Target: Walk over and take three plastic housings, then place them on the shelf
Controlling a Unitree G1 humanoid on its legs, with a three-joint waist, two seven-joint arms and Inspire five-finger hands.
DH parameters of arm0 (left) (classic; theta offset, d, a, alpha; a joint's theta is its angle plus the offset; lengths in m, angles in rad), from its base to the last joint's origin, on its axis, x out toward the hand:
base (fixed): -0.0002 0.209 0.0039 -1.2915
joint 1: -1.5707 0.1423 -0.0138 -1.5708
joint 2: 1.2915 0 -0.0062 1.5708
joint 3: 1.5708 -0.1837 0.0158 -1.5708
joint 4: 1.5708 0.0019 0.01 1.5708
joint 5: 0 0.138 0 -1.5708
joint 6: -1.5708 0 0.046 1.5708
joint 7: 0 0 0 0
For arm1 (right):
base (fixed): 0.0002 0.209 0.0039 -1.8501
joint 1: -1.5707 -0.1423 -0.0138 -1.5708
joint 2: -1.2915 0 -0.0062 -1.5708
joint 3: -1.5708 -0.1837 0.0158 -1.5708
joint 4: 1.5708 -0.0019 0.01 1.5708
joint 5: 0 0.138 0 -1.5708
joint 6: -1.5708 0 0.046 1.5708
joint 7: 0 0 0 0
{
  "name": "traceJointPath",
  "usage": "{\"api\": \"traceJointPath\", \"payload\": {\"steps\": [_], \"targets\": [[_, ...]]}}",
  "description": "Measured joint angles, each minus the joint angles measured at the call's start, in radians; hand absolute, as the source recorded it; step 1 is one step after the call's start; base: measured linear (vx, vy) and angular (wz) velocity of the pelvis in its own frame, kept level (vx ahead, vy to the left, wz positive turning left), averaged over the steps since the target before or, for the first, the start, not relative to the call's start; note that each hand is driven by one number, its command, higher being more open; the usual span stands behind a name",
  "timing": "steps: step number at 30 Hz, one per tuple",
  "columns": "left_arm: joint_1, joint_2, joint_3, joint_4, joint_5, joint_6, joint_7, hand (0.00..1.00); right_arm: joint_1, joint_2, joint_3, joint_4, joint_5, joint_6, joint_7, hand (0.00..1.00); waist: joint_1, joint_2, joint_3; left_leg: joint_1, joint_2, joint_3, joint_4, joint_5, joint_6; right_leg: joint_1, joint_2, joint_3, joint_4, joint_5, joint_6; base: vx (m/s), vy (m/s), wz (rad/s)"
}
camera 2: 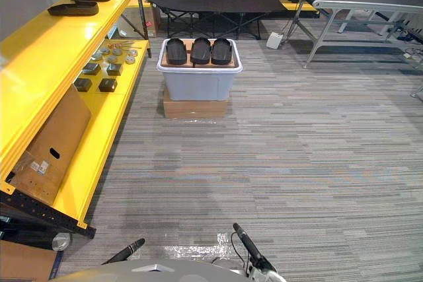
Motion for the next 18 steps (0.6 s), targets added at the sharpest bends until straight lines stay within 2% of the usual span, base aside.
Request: {"api": "traceJointPath", "payload": {"steps": [2,5,9,11,13,15,18], "targets": [[-0.024,0.001,-0.065,-0.054,0.001,-0.027,0.001,1.00,-0.033,0.006,0.060,-0.045,-0.001,-0.044,0.023,1.00,0.002,-0.007,-0.002,0.000,-0.008,-0.001,-0.015,0.010,0.006,-0.001,-0.002,-0.002,-0.013,0.008,0.010,0.02,0.049,0.04],[-0.047,-0.002,-0.131,-0.137,-0.002,-0.029,-0.001,1.00,-0.097,0.014,0.099,-0.080,-0.001,-0.075,0.051,1.00,0.002,-0.006,-0.001,0.000,-0.015,-0.001,-0.015,0.010,0.006,-0.001,-0.009,-0.002,-0.014,0.010,0.014,0.03,0.069,0.03],[-0.090,-0.006,-0.179,-0.166,-0.011,-0.027,-0.034,1.00,-0.154,0.023,0.118,-0.090,0.020,-0.073,0.085,1.00,0.004,-0.008,-0.001,0.001,-0.020,-0.001,-0.016,0.009,0.004,0.000,-0.013,-0.003,-0.014,0.011,0.015,0.02,0.053,0.01],[-0.097,-0.006,-0.197,-0.166,-0.090,-0.022,-0.076,1.00,-0.159,0.028,0.135,-0.089,0.043,-0.073,0.089,1.00,0.003,-0.008,0.000,0.002,-0.021,0.001,-0.014,0.002,-0.007,0.000,-0.015,-0.001,-0.014,0.011,0.015,0.01,0.038,-0.04],[-0.094,-0.009,-0.203,-0.166,-0.117,-0.022,-0.081,1.00,-0.153,0.029,0.154,-0.089,0.047,-0.069,0.086,1.00,0.003,-0.012,0.002,0.005,-0.021,0.003,-0.013,-0.001,-0.012,0.002,-0.015,0.001,-0.014,0.011,0.015,0.01,0.040,-0.04],[-0.085,-0.011,-0.202,-0.166,-0.154,-0.035,-0.070,1.00,-0.141,0.034,0.154,-0.089,0.093,-0.058,0.085,1.00,0.003,-0.016,0.004,0.008,-0.021,0.004,-0.013,-0.003,-0.015,0.004,-0.016,0.001,-0.014,0.011,0.015,0.00,0.038,-0.02],[-0.044,-0.023,-0.170,-0.211,-0.161,-0.100,-0.019,1.00,-0.102,0.042,0.148,-0.089,0.174,-0.052,0.083,1.00,0.003,-0.023,0.009,0.009,-0.022,0.004,-0.013,-0.004,-0.016,0.005,-0.016,0.001,-0.014,0.011,0.015,-0.02,0.036,0.00]]}}
